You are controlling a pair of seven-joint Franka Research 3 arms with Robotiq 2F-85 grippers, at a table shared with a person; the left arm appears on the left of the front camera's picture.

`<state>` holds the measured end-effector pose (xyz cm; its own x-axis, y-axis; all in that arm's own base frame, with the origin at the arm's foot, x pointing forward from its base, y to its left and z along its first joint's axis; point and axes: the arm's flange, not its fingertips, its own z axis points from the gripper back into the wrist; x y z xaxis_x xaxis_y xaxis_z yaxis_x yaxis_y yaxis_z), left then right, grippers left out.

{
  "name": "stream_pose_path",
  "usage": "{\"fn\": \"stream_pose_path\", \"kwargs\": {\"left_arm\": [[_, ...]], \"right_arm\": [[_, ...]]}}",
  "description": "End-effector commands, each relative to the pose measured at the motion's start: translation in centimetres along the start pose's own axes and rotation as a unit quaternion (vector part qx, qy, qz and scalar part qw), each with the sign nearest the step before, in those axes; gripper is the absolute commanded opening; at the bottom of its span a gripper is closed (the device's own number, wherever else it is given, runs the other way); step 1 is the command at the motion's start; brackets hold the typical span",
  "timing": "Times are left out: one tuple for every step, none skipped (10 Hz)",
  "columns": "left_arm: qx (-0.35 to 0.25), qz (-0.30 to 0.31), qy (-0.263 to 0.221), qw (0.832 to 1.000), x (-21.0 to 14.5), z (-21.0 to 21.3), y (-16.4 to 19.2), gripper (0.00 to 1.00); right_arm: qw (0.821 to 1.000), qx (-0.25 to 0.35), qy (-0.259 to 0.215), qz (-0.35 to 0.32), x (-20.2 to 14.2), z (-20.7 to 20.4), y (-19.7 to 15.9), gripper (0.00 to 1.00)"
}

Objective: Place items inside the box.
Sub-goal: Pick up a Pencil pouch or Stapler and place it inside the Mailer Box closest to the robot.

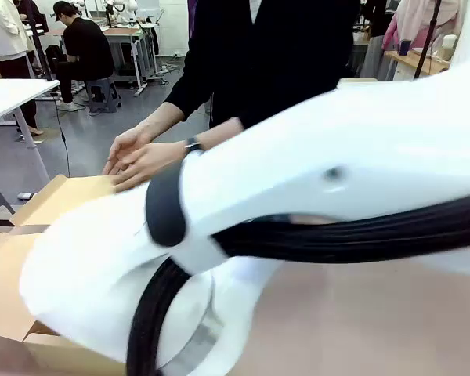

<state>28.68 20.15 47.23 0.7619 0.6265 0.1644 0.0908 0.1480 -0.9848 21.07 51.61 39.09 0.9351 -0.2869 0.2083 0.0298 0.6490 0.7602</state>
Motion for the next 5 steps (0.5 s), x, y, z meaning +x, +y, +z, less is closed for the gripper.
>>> {"fn": "stream_pose_path", "kwargs": {"left_arm": [[-0.01,-0.008,-0.004,1.0,-0.5,-0.1,0.0,1.0],[-0.01,-0.008,-0.004,1.0,-0.5,-0.1,0.0,1.0],[-0.01,-0.008,-0.004,1.0,-0.5,-0.1,0.0,1.0],[-0.01,-0.008,-0.004,1.0,-0.5,-0.1,0.0,1.0],[-0.01,-0.008,-0.004,1.0,-0.5,-0.1,0.0,1.0]], "right_arm": [[0.998,-0.042,0.028,0.032,-0.1,-1.3,8.3,0.05],[0.998,0.035,0.042,0.037,1.5,3.8,7.6,0.05],[0.995,0.103,0.002,0.018,3.6,10.5,5.7,0.05],[0.992,0.126,-0.017,0.006,4.5,15.7,3.9,0.05],[0.991,0.128,-0.026,-0.008,4.7,18.8,2.7,0.05]]}}
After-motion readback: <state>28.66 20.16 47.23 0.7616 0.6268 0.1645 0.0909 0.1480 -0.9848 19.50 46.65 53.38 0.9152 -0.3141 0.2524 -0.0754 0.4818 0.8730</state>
